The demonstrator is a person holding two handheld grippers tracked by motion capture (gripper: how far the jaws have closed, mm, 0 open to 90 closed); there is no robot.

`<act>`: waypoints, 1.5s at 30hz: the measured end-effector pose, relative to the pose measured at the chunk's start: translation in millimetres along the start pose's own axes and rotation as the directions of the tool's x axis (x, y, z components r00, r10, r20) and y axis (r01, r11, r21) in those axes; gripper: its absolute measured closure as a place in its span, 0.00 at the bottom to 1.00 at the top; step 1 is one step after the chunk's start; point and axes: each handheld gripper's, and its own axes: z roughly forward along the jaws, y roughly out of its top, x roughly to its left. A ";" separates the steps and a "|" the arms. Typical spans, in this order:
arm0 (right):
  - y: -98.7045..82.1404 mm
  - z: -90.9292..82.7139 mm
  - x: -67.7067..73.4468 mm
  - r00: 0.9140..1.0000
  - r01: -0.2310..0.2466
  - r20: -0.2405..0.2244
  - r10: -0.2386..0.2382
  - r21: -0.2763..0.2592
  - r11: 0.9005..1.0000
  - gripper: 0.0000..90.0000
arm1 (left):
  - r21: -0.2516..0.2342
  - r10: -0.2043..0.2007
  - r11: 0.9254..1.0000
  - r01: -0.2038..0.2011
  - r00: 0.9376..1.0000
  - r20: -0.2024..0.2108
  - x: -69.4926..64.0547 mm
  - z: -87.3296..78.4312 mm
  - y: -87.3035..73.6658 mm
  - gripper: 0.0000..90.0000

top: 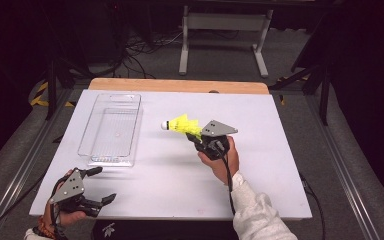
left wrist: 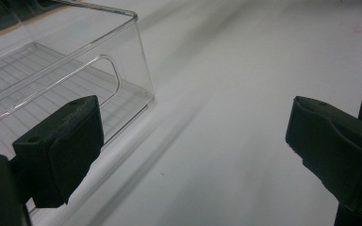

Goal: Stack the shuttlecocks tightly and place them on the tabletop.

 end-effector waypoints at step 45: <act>22.2 2.2 -6.0 1.000 0.004 -0.008 -0.004 -0.031 1.000 0.96 | -0.005 -0.003 1.000 0.003 0.999 -0.033 0.2 -0.9 -0.6 0.07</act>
